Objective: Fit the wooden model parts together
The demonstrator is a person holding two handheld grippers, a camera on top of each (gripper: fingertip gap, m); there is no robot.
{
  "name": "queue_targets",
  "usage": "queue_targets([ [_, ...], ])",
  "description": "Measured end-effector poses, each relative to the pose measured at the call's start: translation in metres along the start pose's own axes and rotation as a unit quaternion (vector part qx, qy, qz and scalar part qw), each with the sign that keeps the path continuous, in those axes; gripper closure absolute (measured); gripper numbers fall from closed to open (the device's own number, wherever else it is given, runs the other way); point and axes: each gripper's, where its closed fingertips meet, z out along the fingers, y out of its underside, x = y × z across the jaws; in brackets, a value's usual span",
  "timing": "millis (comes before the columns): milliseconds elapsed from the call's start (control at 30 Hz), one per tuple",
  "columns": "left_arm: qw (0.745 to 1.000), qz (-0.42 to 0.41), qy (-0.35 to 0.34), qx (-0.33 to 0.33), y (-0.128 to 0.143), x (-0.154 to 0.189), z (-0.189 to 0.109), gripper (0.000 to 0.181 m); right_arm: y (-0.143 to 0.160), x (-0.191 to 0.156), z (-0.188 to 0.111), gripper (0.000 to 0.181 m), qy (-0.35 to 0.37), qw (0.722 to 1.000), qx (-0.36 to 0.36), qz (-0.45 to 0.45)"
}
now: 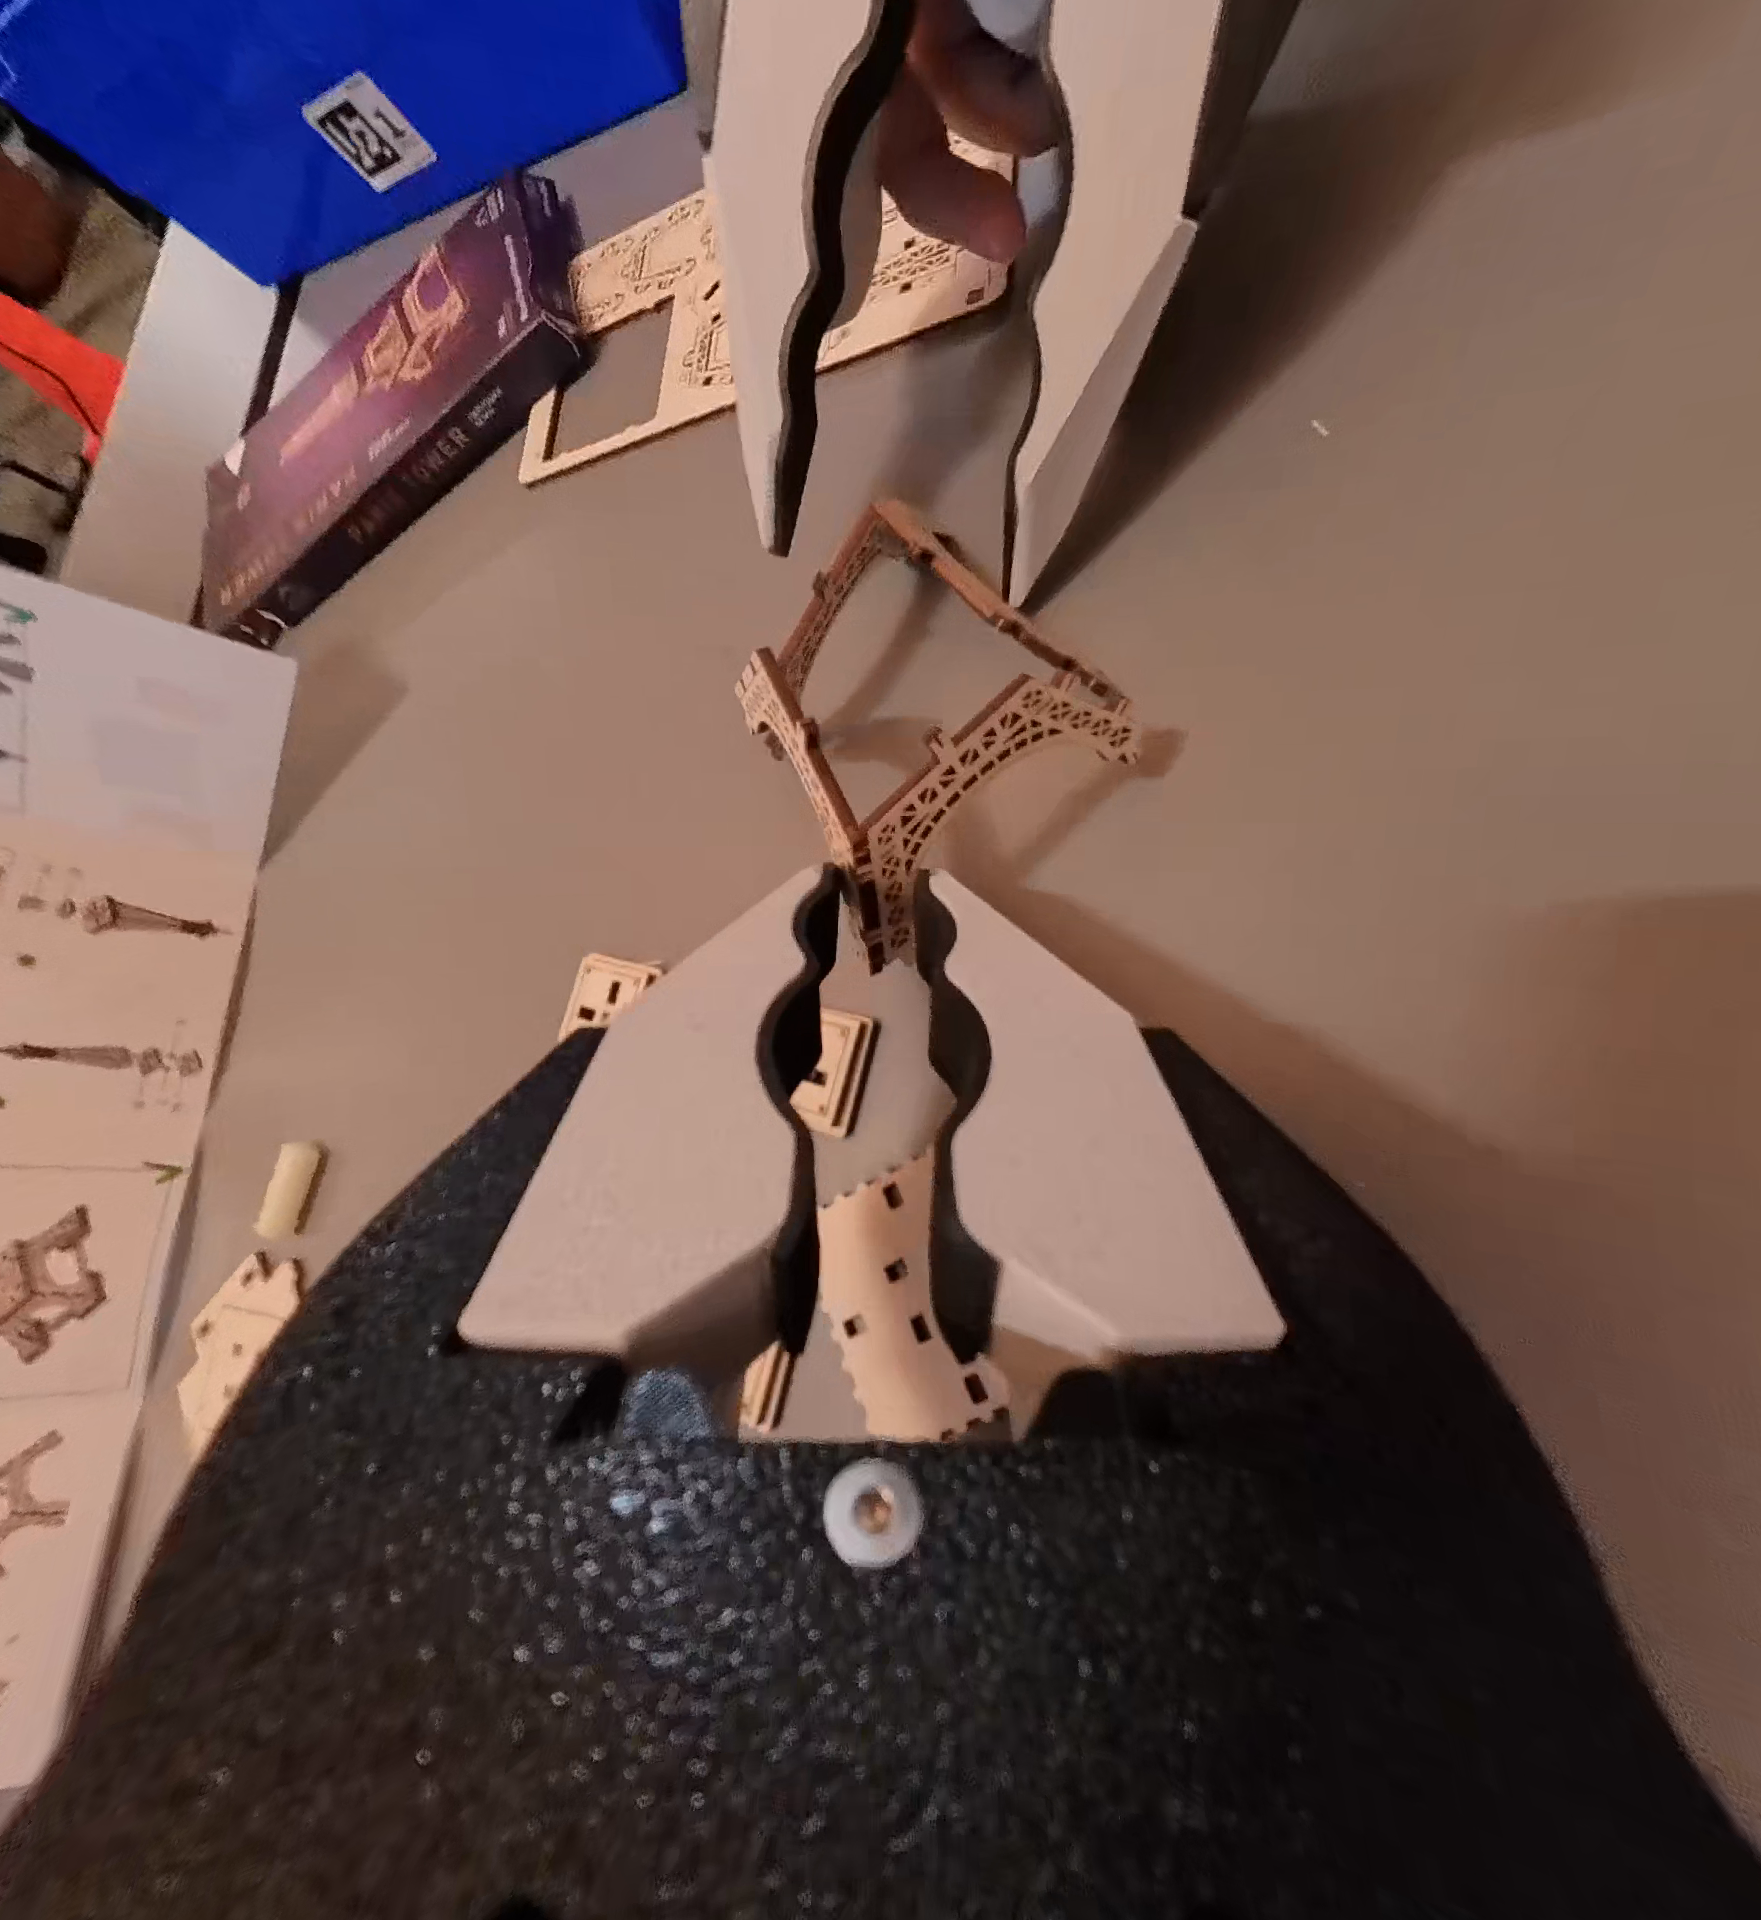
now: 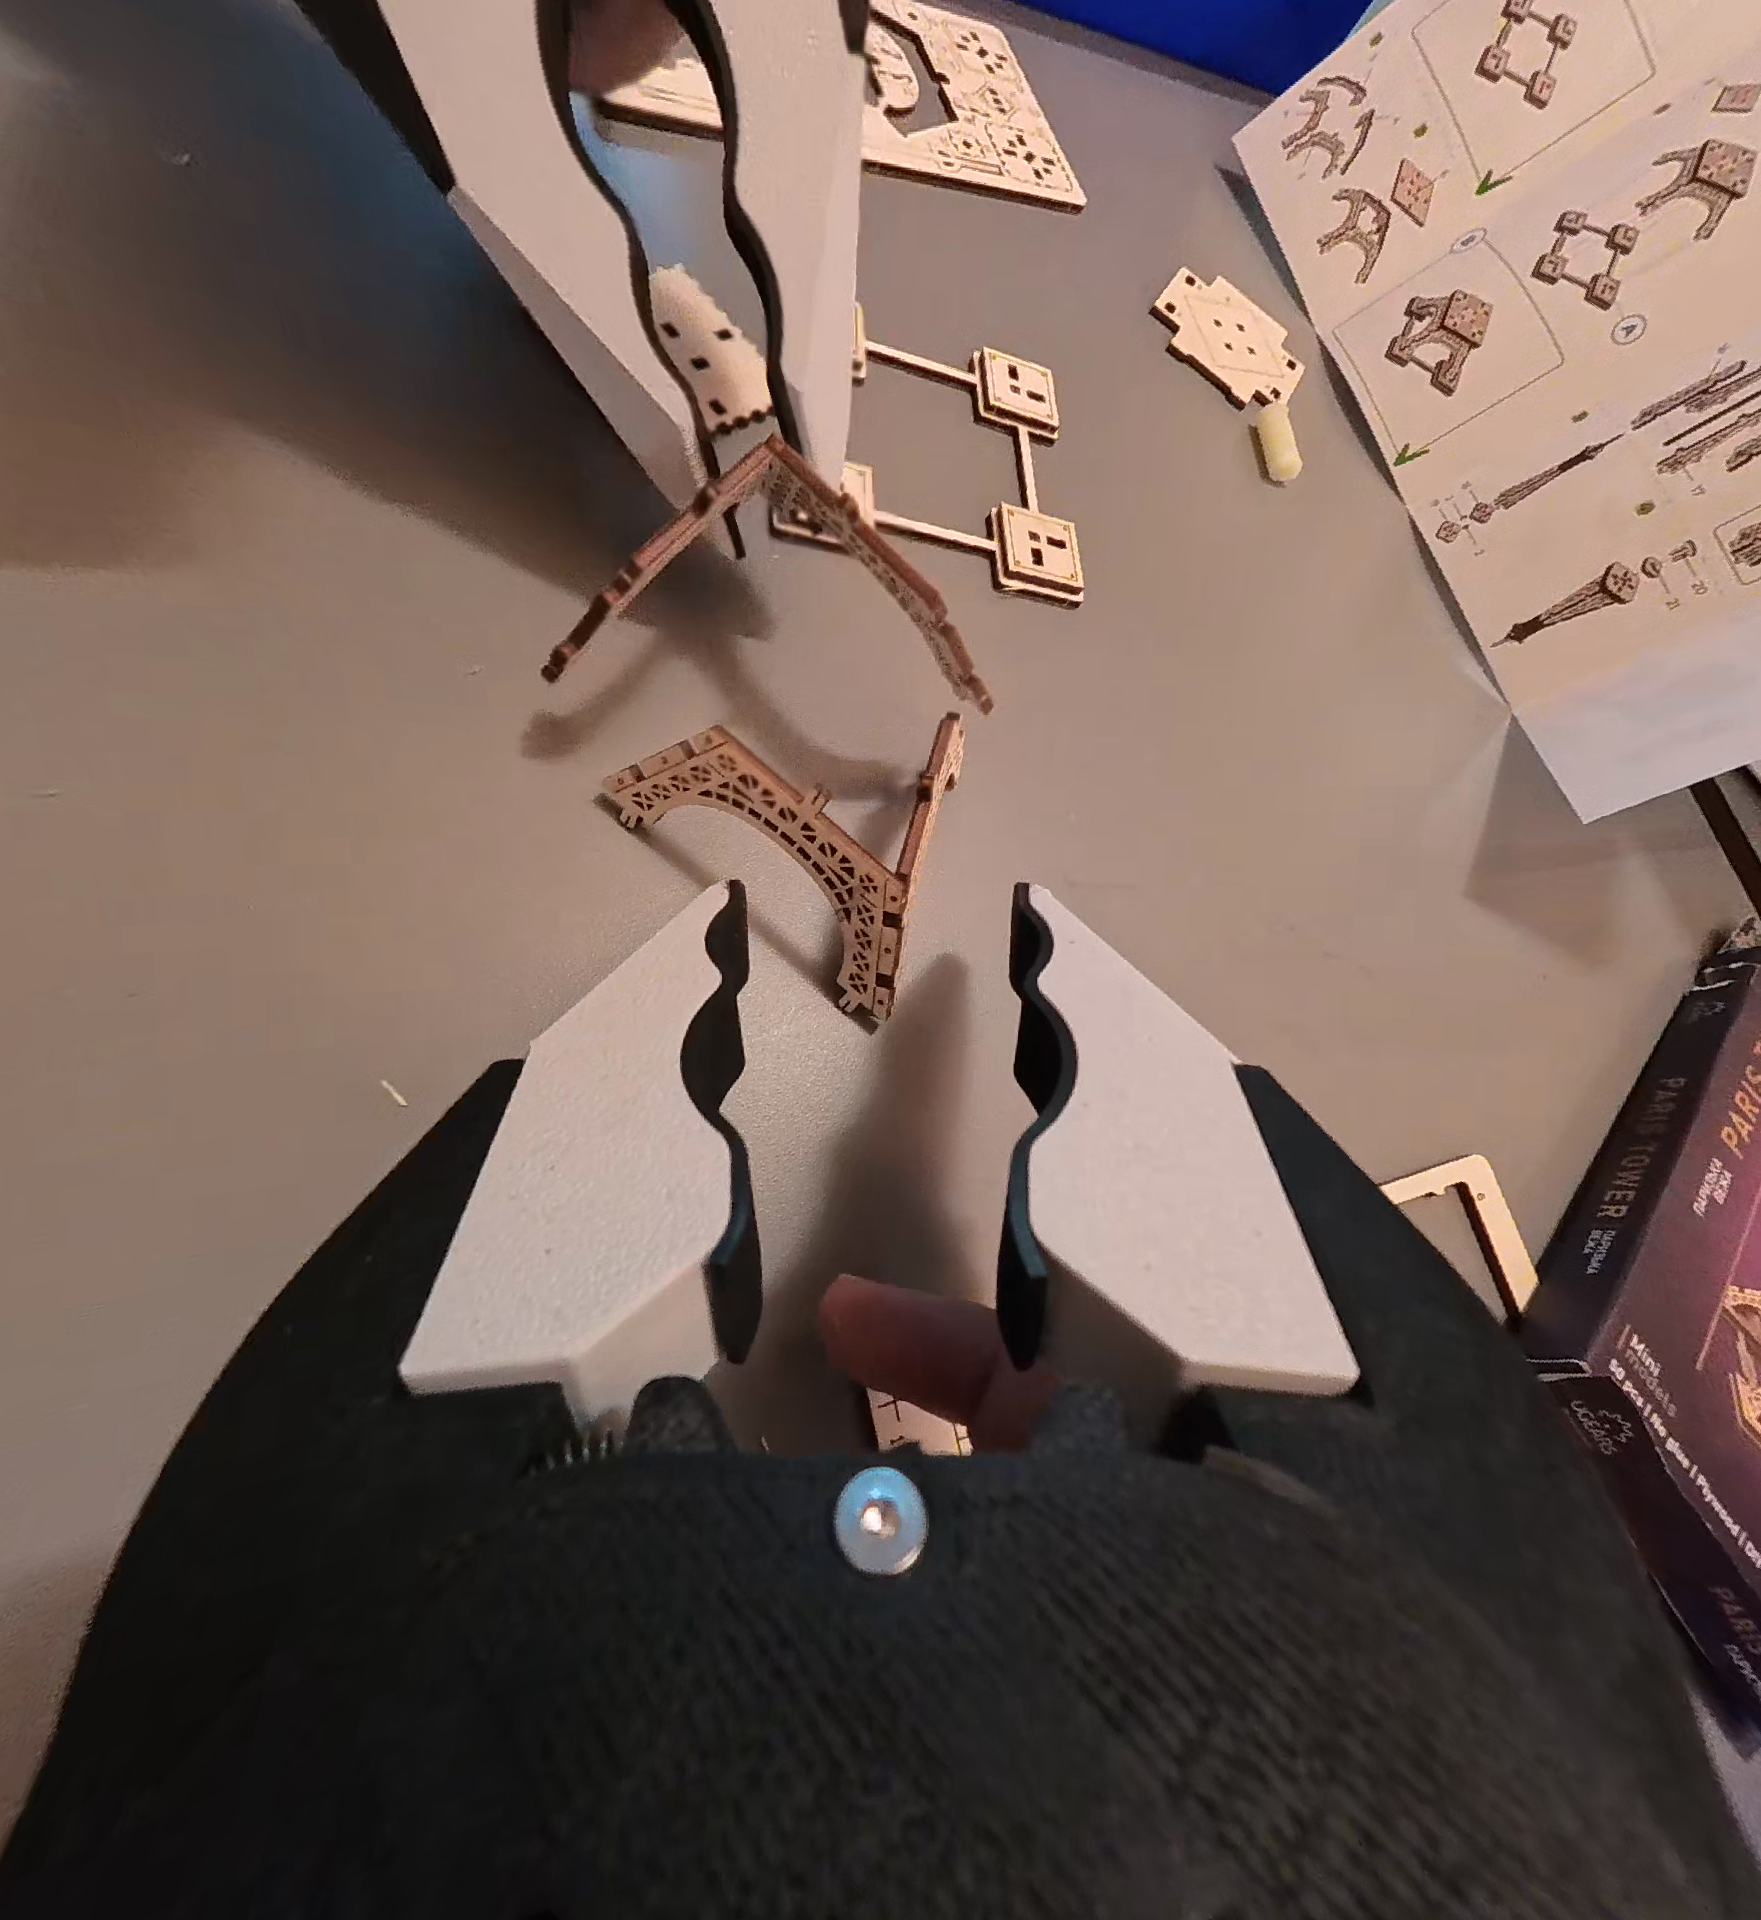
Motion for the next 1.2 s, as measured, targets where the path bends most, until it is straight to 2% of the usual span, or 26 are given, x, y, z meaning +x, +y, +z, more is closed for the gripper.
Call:
queue_targets([
  [67, 1.0, 0.023, -0.009, -0.013, 0.002, 0.0, 0.002, 0.17, 0.0, 0.0, 0.0, 0.133, 0.001, 1.0, 0.0, -0.002],
  [433, 0.997, 0.04, -0.014, -0.069, 0.008, 0.004, 0.006, 0.17, -0.002, -0.003, 0.001, 0.141, -0.002, 1.0, 0.002, -0.013],
  [767, 0.998, -0.01, -0.022, -0.064, 0.008, 0.005, 0.014, 0.17, -0.002, -0.002, 0.002, 0.141, 0.001, 1.0, 0.003, -0.016],
  [967, 0.997, -0.003, -0.046, -0.059, 0.006, 0.001, 0.019, 0.169, -0.006, -0.002, 0.003, 0.138, 0.013, 0.999, 0.014, -0.039],
  [1067, 0.998, -0.017, -0.038, -0.048, 0.006, 0.0, 0.018, 0.166, -0.005, 0.008, -0.003, 0.119, 0.053, 0.995, 0.008, -0.079],
  [1133, 0.998, -0.02, -0.036, -0.042, 0.006, 0.001, 0.018, 0.166, -0.013, 0.004, -0.008, 0.119, 0.059, 0.99, 0.021, -0.129],
  [1200, 0.999, -0.016, -0.034, -0.04, 0.006, 0.001, 0.017, 0.164, -0.027, 0.005, -0.014, 0.119, 0.096, 0.977, 0.039, -0.186],
])
